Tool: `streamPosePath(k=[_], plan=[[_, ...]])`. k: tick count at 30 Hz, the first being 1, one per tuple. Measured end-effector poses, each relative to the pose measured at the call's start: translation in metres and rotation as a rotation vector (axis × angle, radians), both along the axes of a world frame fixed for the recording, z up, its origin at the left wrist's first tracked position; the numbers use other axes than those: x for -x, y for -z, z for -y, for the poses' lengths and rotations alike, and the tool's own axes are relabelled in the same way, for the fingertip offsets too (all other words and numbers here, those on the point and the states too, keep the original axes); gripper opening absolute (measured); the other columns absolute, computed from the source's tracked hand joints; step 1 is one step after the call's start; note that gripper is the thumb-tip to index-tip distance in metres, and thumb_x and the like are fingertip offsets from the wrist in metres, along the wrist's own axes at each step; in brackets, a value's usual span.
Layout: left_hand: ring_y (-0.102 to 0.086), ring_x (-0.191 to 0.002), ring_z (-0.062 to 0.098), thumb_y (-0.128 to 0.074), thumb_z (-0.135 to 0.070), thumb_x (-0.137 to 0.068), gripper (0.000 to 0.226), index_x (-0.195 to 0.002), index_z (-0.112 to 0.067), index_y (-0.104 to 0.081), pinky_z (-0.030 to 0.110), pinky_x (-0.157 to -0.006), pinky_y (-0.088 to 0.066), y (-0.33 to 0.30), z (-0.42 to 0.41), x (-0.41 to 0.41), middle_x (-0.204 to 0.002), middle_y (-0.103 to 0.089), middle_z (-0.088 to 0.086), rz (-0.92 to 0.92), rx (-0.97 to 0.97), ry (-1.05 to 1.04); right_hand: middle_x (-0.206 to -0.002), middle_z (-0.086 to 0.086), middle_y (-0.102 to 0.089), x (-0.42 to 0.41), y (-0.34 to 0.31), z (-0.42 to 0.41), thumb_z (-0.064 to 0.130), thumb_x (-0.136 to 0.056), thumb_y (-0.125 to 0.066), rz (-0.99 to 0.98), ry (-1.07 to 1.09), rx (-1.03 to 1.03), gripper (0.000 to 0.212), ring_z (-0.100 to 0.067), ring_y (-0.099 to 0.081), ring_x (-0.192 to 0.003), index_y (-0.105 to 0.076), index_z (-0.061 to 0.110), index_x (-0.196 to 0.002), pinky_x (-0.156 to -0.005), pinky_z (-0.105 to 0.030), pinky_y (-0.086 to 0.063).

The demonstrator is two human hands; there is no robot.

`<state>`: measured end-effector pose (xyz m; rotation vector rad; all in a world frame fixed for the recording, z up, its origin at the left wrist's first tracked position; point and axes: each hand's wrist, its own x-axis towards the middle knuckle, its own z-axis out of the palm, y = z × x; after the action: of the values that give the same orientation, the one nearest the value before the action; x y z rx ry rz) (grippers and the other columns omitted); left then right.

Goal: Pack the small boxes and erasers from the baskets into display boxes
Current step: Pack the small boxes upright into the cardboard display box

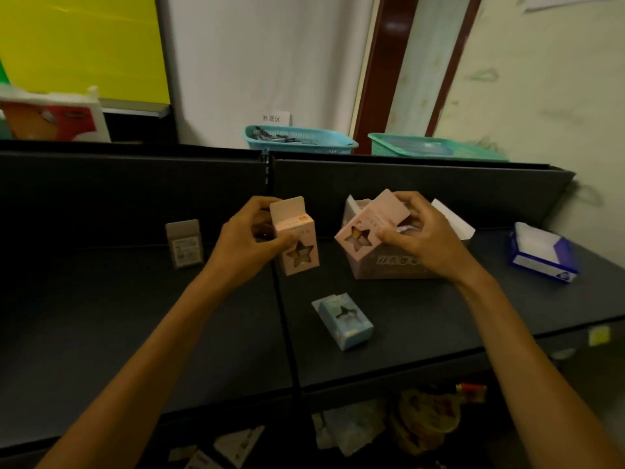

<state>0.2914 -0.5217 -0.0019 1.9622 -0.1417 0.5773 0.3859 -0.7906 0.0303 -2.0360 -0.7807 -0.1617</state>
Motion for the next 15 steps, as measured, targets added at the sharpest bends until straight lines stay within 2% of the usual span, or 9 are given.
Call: streamPosePath(k=[3, 9, 15], plan=[[-0.061, -0.102, 0.002, -0.068, -0.022, -0.079, 0.05, -0.122, -0.03, -0.044, 0.02, -0.074, -0.055, -0.012, 0.031, -0.023, -0.116, -0.058, -0.009, 0.056, 0.008, 0.024, -0.113, 0.017, -0.055, -0.023, -0.009, 0.031, 0.018, -0.085, -0.068, 0.054, 0.021, -0.044, 0.05, -0.001, -0.058, -0.108, -0.044, 0.026, -0.127, -0.081, -0.019, -0.054], [-0.061, -0.103, 0.004, -0.069, -0.022, -0.08, 0.05, -0.123, -0.029, -0.045, 0.021, -0.075, -0.056, -0.035, 0.09, -0.072, -0.116, -0.058, -0.008, 0.114, 0.01, 0.006, -0.12, 0.003, -0.056, -0.081, -0.014, 0.081, 0.016, -0.084, -0.069, 0.117, 0.067, -0.069, 0.05, -0.013, -0.059, -0.11, -0.045, 0.027, -0.127, -0.082, -0.03, -0.056], [-0.063, -0.101, 0.008, -0.071, -0.017, -0.079, 0.05, -0.122, -0.021, -0.045, 0.027, -0.077, -0.057, -0.04, 0.127, -0.112, -0.115, -0.061, -0.002, 0.108, 0.03, -0.023, -0.125, 0.0, -0.054, -0.133, -0.004, 0.099, 0.016, -0.084, -0.069, 0.12, 0.018, -0.007, 0.052, -0.012, -0.054, -0.111, -0.045, 0.028, -0.129, -0.078, -0.023, -0.053]])
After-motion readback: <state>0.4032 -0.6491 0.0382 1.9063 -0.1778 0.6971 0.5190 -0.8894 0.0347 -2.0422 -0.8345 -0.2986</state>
